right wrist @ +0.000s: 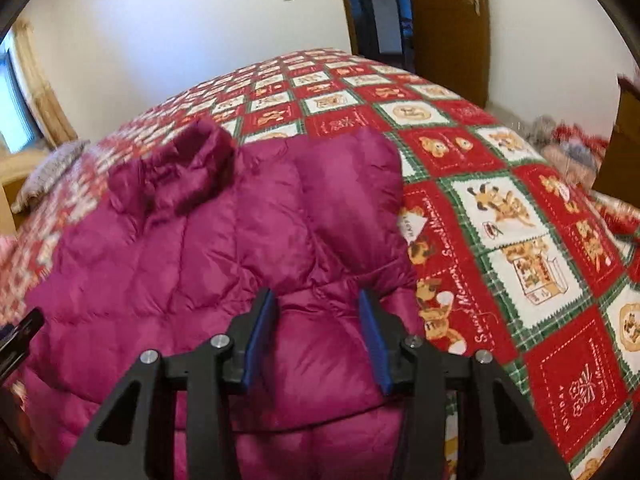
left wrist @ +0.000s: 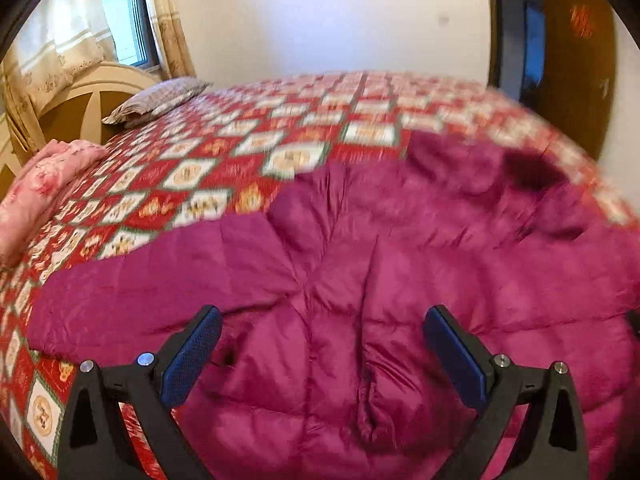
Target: Fold large clothes
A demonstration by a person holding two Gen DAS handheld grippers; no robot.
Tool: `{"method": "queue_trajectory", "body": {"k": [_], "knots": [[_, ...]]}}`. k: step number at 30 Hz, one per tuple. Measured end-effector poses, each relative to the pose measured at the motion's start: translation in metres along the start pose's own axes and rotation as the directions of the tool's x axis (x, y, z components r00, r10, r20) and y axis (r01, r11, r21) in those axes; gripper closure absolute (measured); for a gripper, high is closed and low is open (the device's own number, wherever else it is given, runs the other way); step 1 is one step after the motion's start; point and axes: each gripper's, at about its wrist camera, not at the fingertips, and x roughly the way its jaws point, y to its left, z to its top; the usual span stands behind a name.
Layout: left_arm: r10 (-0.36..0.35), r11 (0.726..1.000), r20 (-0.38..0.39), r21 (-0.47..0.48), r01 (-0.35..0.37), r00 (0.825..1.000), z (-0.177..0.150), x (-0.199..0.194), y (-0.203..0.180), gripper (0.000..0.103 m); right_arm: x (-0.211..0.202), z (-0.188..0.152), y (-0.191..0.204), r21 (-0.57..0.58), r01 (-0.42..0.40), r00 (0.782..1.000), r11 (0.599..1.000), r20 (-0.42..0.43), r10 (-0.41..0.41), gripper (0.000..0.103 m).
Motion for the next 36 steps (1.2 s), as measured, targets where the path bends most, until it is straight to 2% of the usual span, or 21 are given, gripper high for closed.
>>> {"method": "queue_trajectory", "body": {"k": [2, 5, 6, 8, 9, 13, 15, 17, 19, 20, 22, 24, 26, 28, 30, 32, 33, 36], "knots": [[0.026, 1.000, -0.022, 0.012, -0.026, 0.999, -0.012, 0.011, -0.003, 0.001, 0.004, -0.002, 0.004, -0.023, 0.010, 1.000, 1.000, 0.006, -0.010, 0.051], [0.012, 1.000, -0.042, -0.003, -0.012, 0.999, -0.011, 0.016, -0.001, 0.001, 0.007, -0.003, 0.009, -0.045, 0.009, 1.000, 0.999, 0.010, -0.008, 0.043], [-0.002, 1.000, -0.050, -0.012, 0.002, 0.999, -0.010, 0.017, 0.001, 0.001, 0.005, -0.004, 0.008, -0.055, 0.016, 1.000, 0.998, 0.013, -0.016, 0.042], [-0.047, 0.999, -0.053, -0.030, 0.046, 0.997, -0.007, 0.012, 0.011, 0.001, 0.005, -0.004, 0.011, -0.077, 0.015, 1.000, 0.997, 0.015, -0.014, 0.030], [-0.056, 0.997, -0.036, -0.047, 0.054, 0.998, -0.005, 0.005, 0.019, 0.001, 0.005, -0.005, 0.012, -0.090, 0.011, 1.000, 0.996, 0.017, -0.009, 0.029], [0.006, 0.984, 0.091, -0.175, 0.010, 0.996, 0.004, -0.032, 0.093, 0.001, 0.005, -0.007, 0.012, -0.091, 0.012, 1.000, 0.996, 0.024, -0.009, 0.029], [0.077, 0.971, 0.111, -0.233, -0.049, 0.991, 0.005, -0.039, 0.136, 0.001, 0.005, -0.007, 0.011, -0.088, 0.009, 1.000, 0.996, 0.027, -0.006, 0.029], [0.182, 0.944, 0.104, -0.297, -0.144, 0.978, 0.002, -0.042, 0.186, 0.001, 0.005, -0.007, 0.012, -0.088, 0.007, 1.000, 0.996, 0.028, -0.005, 0.028], [0.299, 0.886, 0.043, -0.384, -0.260, 0.953, -0.006, -0.035, 0.242, 0.001, 0.005, -0.007, 0.012, -0.090, 0.007, 1.000, 0.996, 0.028, -0.005, 0.027], [0.328, 0.861, 0.014, -0.415, -0.293, 0.945, -0.011, -0.032, 0.259, 0.001, 0.005, -0.007, 0.013, -0.092, 0.009, 1.000, 0.996, 0.028, -0.007, 0.027], [0.382, 0.785, -0.064, -0.503, -0.361, 0.922, -0.027, -0.021, 0.304, 0.001, 0.005, -0.008, 0.014, -0.096, 0.015, 1.000, 0.995, 0.028, -0.012, 0.027], [0.372, 0.739, -0.112, -0.566, -0.366, 0.922, -0.040, -0.011, 0.331, 0.001, 0.004, -0.008, 0.015, -0.099, 0.018, 0.999, 0.995, 0.029, -0.016, 0.027], [0.307, 0.725, -0.148, -0.603, -0.332, 0.940, -0.049, 0.005, 0.344, 0.001, 0.005, -0.008, 0.015, -0.101, 0.018, 1.000, 0.995, 0.026, -0.015, 0.026], [0.215, 0.725, -0.168, -0.633, -0.273, 0.962, -0.057, 0.018, 0.350, 0.001, 0.005, -0.008, 0.015, -0.103, 0.020, 1.000, 0.994, 0.026, -0.017, 0.026], [0.241, 0.735, -0.152, -0.616, -0.283, 0.959, -0.060, 0.019, 0.343, 0.002, 0.005, -0.008, 0.016, -0.106, 0.022, 0.999, 0.994, 0.026, -0.019, 0.026], [0.237, 0.759, -0.130, -0.593, -0.267, 0.963, -0.057, 0.018, 0.336, 0.029, 0.005, -0.008, 0.016, -0.107, 0.024, 0.999, 0.994, 0.026, -0.021, 0.026], [0.227, 0.772, -0.125, -0.582, -0.257, 0.966, -0.055, 0.018, 0.335, 0.052, 0.006, -0.008, 0.016, -0.108, 0.024, 0.999, 0.994, 0.026, -0.021, 0.026], [0.185, 0.806, -0.101, -0.553, -0.210, 0.977, -0.050, 0.020, 0.329, 0.077, 0.005, -0.008, 0.016, -0.108, 0.023, 0.999, 0.994, 0.027, -0.020, 0.026]]}}
